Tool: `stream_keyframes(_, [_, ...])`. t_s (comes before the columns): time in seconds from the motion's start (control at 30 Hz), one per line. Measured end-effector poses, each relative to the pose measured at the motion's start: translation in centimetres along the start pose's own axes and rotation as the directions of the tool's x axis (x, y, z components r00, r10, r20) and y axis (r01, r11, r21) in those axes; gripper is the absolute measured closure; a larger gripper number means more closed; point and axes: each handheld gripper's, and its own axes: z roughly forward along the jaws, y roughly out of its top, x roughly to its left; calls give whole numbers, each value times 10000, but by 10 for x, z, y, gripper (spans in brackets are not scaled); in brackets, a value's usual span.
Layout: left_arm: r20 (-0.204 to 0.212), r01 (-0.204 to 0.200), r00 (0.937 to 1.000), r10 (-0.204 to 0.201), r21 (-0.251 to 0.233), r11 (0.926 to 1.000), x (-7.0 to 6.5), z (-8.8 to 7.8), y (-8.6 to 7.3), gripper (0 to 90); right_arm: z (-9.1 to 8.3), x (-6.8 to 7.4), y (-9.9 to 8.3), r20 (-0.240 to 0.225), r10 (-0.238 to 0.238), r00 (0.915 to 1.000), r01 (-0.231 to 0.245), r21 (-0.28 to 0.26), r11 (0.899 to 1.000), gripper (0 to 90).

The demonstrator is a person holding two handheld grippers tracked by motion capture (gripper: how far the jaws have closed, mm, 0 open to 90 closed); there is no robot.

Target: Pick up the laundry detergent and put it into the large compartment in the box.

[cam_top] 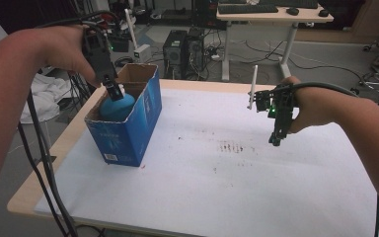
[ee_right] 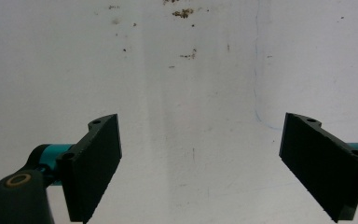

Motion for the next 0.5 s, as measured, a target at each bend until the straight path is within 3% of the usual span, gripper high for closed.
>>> stream_keyframes(0.23, [-85, -510, 9987, 512, 237, 9984, -13, 2, 14, 61, 1, 1, 3, -35, 45, 10000, -45, -23, 10000, 119])
stream_keyframes(0.27, [-173, -804, 9966, 810, 348, 9962, -20, 5, 21, 40, 1, 2, 4, -39, -59, 10000, 59, 4, 10000, 119])
stream_keyframes(0.5, [-110, -1483, 9888, 1490, 527, 9875, -35, 9, 36, 16, 0, 3, 6, -49, -187, 9998, 187, 6, 9998, 119])
